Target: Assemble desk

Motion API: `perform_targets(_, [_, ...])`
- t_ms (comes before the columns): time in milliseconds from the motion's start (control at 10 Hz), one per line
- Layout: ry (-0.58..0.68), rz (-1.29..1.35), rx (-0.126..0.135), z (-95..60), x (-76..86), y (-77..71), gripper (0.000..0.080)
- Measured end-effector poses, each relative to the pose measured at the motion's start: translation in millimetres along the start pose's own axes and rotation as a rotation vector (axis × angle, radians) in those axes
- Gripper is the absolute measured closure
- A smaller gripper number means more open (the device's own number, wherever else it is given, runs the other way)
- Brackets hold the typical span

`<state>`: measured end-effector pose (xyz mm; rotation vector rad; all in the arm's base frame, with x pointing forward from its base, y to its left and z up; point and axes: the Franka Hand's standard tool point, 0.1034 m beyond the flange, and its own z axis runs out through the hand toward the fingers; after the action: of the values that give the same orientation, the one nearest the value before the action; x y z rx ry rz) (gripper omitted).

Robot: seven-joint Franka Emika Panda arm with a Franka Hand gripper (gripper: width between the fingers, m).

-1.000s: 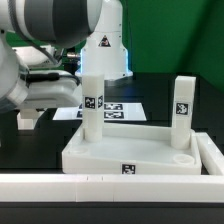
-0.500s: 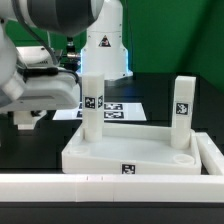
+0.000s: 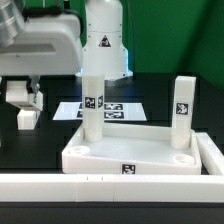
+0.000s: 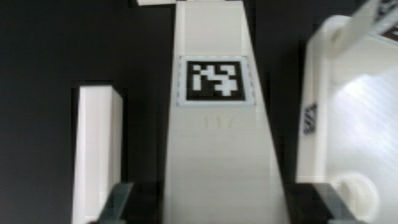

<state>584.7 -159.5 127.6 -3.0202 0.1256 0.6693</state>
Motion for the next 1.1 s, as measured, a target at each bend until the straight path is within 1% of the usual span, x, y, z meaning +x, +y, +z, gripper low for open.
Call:
perform_targets(200, [0.123, 0.015, -0.013, 1.3, 4.1, 4.1, 0.0511])
perform_targets(300, [0.211, 0.017, -0.03, -2.2, 9.4, 7.1, 0.0511])
perform_targets(400, [0.275, 0.019, -0.042, -2.4, 9.7, 9.2, 0.0511])
perform_targets(500, [0.319, 0.046, -0.035, -4.2, 9.1, 6.3, 0.0511])
perform_targets(600, [0.37, 0.065, -0.017, -12.1, 7.6, -4.9, 0.0511])
perform_targets(700, [0.423, 0.065, -0.02, -21.2, 6.1, -19.5, 0.0511])
perform_targets(800, [0.507, 0.089, -0.02, -36.7, 6.3, -35.2, 0.0511])
perform_targets(900, [0.525, 0.112, -0.01, -45.4, 6.2, -49.6, 0.0511])
perform_targets(1000, [0.522, 0.122, -0.011, -51.7, 9.2, -66.8, 0.0511])
perform_targets(1100, [0.522, 0.085, -0.044, -46.0, 11.8, -69.7, 0.0509])
